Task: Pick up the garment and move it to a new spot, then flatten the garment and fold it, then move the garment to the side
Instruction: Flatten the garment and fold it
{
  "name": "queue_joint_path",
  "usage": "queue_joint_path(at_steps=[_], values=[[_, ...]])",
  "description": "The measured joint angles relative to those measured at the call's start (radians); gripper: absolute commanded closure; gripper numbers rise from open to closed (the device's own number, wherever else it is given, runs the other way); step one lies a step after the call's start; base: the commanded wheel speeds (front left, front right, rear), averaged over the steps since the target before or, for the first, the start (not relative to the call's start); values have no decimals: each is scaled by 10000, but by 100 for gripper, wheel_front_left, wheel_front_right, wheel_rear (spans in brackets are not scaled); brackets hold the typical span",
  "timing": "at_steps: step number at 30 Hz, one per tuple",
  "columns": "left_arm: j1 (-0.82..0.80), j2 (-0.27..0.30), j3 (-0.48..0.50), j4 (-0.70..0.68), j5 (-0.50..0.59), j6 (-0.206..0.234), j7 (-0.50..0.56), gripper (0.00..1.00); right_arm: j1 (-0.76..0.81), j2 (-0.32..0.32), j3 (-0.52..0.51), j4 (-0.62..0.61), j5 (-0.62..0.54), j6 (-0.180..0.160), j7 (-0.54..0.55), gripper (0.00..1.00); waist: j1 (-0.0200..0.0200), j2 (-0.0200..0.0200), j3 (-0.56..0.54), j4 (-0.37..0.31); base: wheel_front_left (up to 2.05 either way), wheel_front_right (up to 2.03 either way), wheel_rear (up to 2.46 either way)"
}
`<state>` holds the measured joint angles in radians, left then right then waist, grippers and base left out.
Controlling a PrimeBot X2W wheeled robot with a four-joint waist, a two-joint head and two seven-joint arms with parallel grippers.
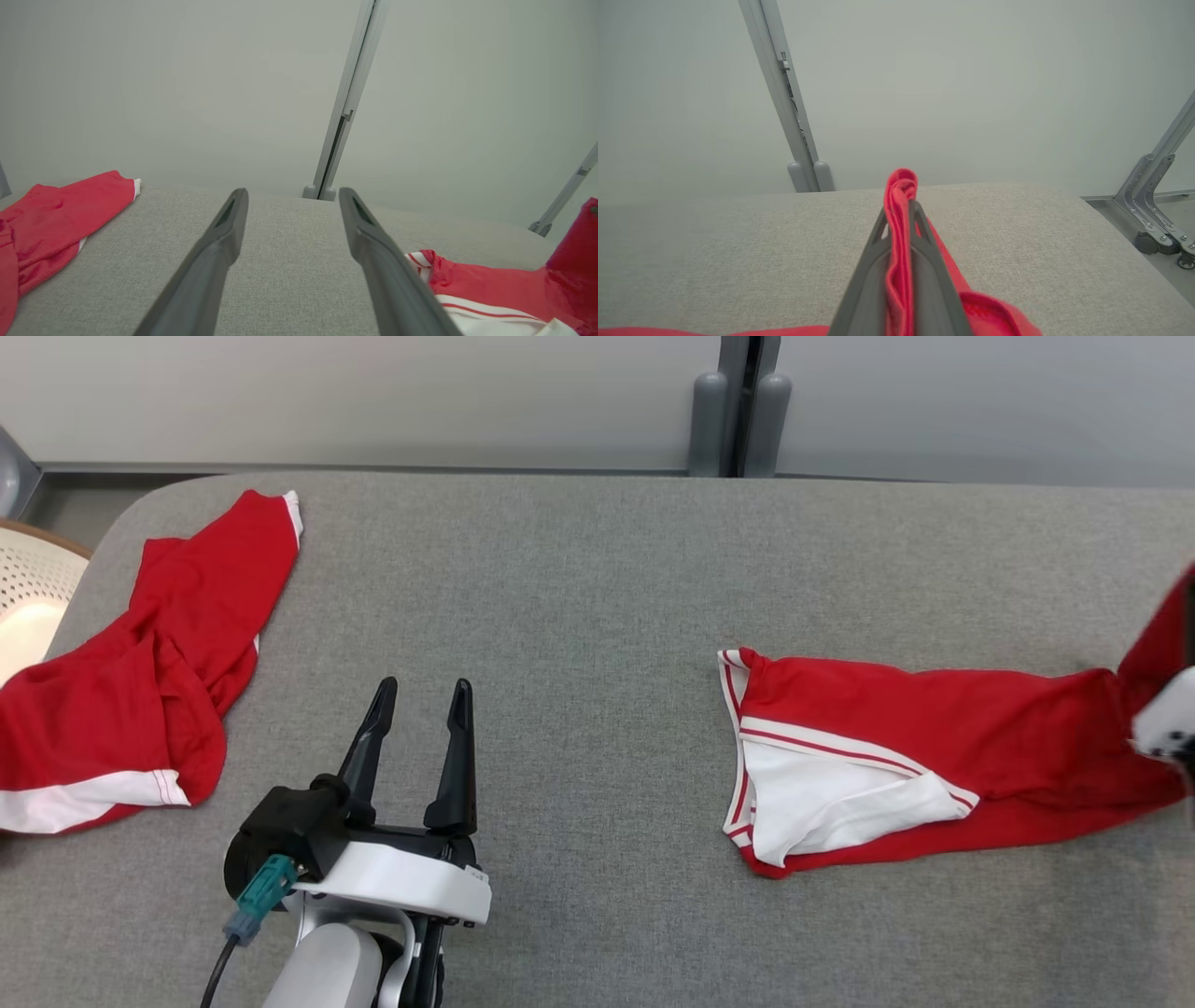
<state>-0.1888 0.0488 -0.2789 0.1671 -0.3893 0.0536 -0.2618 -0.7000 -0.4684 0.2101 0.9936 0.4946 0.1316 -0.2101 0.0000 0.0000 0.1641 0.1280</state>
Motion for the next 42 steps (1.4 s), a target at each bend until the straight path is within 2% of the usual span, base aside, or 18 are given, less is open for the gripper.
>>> queue_joint_path(at_steps=[5, 6, 7, 10, 15, 20, 26, 39, 40, 41, 42], values=[[135, 0, 36, 12, -73, -8, 0, 0, 514, 844, 410, -1436, 587, 0, 662, 100, 0, 0, -295, -48, 0, 0, 0], [227, 2, 61, 12, -73, -8, 0, 0, 769, 1151, 458, -2021, 732, -2, 897, 100, 0, 0, -368, -49, 0, 0, 0], [227, 2, 61, 12, -73, -8, 0, 0, 769, 1151, 458, -2021, 732, -2, 897, 100, 0, 0, -368, -49, 0, 0, 0], [271, 0, 82, 12, -77, -15, 0, 0, 1209, 1699, 453, -2863, 863, -8, 1258, 100, 0, 0, -443, -21, 0, 0, 0], [412, 0, 134, 31, -123, -40, 0, 0, 2044, 2755, 449, -4109, 796, -8, 1848, 100, 0, 0, -485, 50, 0, 0, 0], [412, 0, 84, 35, -161, -42, 0, 0, 2788, 3726, 343, -4815, 485, -8, 2336, 100, 0, 0, -435, 134, 0, 0, 0], [407, 0, 2, 73, -190, -40, 0, 0, 3279, 4136, 274, -5114, 247, -8, 2592, 100, 0, 0, -342, 256, 0, 0, 0], [290, 0, -259, 138, -337, -25, 0, 0, 3000, 4178, 408, -4464, 704, -8, 2102, 100, 0, 0, 68, 513, 0, 0, 0], [255, 2, -274, 144, -355, -25, 0, 0, 2963, 4178, 495, -4399, 815, -10, 2048, 89, 0, 0, 103, 532, 0, 0, 0], [209, 0, -295, 146, -378, -21, 0, 0, 2912, 4176, 602, -4358, 1001, -10, 1994, 56, 0, 0, 139, 552, 0, 0, 0], [190, -4, -313, 146, -403, 2, 0, 0, 2867, 4178, 616, -4301, 1174, -10, 1879, 0, 0, 0, 169, 569, 0, 0, 0]])
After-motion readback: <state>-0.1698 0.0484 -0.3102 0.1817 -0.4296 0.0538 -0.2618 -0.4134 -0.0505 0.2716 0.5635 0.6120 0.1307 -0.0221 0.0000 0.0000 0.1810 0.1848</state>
